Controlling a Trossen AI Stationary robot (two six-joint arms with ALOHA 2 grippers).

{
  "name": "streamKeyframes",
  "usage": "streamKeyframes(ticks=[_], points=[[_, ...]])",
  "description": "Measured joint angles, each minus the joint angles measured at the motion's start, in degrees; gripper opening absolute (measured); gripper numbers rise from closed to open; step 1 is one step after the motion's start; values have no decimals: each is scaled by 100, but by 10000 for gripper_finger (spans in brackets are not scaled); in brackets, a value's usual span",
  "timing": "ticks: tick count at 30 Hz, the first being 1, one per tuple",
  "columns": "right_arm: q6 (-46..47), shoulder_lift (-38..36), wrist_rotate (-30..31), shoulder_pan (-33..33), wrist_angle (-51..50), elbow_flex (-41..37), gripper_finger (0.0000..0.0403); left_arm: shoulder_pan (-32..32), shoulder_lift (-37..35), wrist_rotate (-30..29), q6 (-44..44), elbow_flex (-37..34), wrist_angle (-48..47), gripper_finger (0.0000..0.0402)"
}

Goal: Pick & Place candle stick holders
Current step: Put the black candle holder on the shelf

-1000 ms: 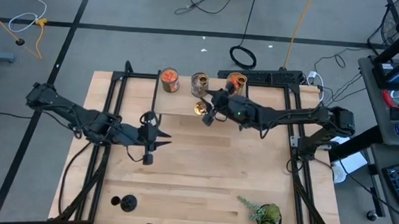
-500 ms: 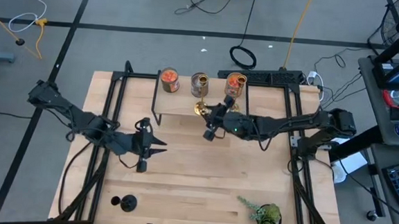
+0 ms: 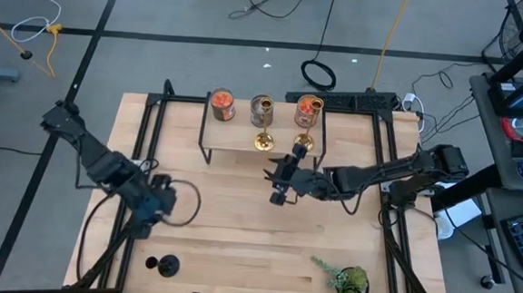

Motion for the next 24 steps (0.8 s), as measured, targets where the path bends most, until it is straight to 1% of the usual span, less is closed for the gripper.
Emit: streamKeyframes(ticks=[2, 4, 7, 10, 11, 13, 17, 21, 24], points=[[-8, 0, -1, 31, -1, 0, 153, -263, 1, 184, -210, -41, -123, 93], [-13, 0, -2, 54, -3, 0, 153, -572, 0, 90, -519, -114, -86, 93], [-15, 0, -20, 54, -9, 0, 153, -1151, 0, -193, -928, -338, 29, 93], [-15, 0, -20, 54, 0, 0, 153, -1767, 0, -718, -1300, -791, 200, 93], [-15, 0, -20, 54, 0, 0, 153, -1970, 0, -828, -1515, -980, 361, 93], [-15, -1, -22, 54, 0, 0, 153, -2307, 0, -787, -1979, -1393, 888, 93], [-13, 0, -22, 54, 29, 0, 153, -2780, 2, -725, -2532, -2117, 2372, 92], [-14, -2, -25, 54, 74, 0, 153, -3039, 2, -885, -2754, -2680, 3377, 92], [-15, -2, -25, 54, 73, 0, 153, -3138, 2, -1120, -2686, -3022, 3794, 92]])
